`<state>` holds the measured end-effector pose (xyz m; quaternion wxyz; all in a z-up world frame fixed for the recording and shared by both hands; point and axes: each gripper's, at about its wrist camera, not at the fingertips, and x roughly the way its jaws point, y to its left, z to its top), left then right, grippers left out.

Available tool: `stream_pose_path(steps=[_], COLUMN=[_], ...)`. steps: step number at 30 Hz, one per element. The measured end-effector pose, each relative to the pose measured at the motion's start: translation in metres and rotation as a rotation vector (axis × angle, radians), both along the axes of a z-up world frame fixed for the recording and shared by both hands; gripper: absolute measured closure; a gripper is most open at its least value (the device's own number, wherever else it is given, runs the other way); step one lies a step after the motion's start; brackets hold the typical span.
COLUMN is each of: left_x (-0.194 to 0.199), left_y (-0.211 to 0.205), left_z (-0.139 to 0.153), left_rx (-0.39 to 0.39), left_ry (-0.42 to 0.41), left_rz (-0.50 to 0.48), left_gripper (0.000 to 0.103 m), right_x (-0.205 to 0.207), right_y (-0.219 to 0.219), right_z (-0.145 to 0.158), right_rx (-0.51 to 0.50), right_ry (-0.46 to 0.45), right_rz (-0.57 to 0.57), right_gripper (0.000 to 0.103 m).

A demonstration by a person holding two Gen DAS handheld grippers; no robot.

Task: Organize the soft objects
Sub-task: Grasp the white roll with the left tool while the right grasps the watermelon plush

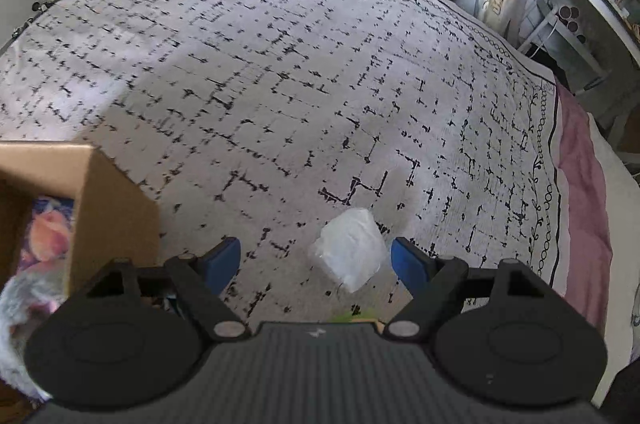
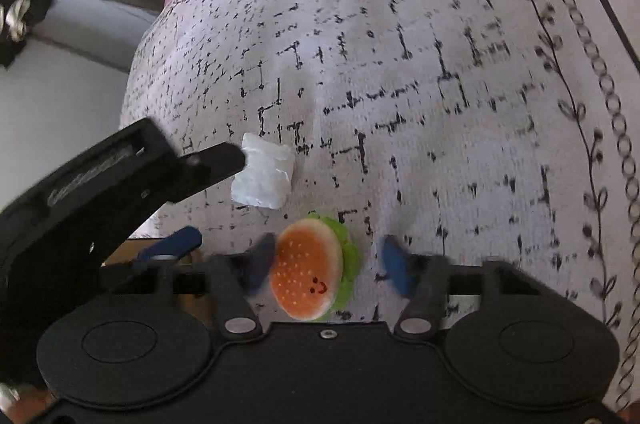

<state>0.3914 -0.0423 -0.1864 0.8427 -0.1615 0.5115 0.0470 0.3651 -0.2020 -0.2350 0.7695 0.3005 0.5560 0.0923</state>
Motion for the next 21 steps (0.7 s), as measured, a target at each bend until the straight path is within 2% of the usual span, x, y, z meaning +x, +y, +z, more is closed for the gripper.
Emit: stream_pose_path(steps=[4, 14, 19, 20, 21], left_x=[0.007, 0.019, 0.02, 0.019, 0.019], left_y=[-0.001, -0.006, -0.008, -0.009, -0.009], left_z=[-0.011, -0.029, -0.03, -0.03, -0.03], left_rx=[-0.011, -0.028, -0.019, -0.018, -0.018], left_ry=[0.011, 0.026, 0.007, 0.003, 0.001], left_rz=[0.001, -0.008, -0.009, -0.013, -0.018], left_gripper=[0.022, 0.023, 0.026, 0.031, 0.04], right_x=[0.004, 0.004, -0.001, -0.002, -0.003], right_y=[-0.002, -0.029, -0.037, -0.038, -0.039], right_z=[-0.004, -0.003, 0.0, 0.0, 0.0], right_rx=[0.008, -0.015, -0.035, -0.041, -0.046], right_ry=[-0.008, -0.042, -0.055, -0.058, -0.06], right_rz=[0.0, -0.099, -0.132, -0.138, -0.143], right_gripper=[0.081, 0.081, 0.081, 0.081, 0.081])
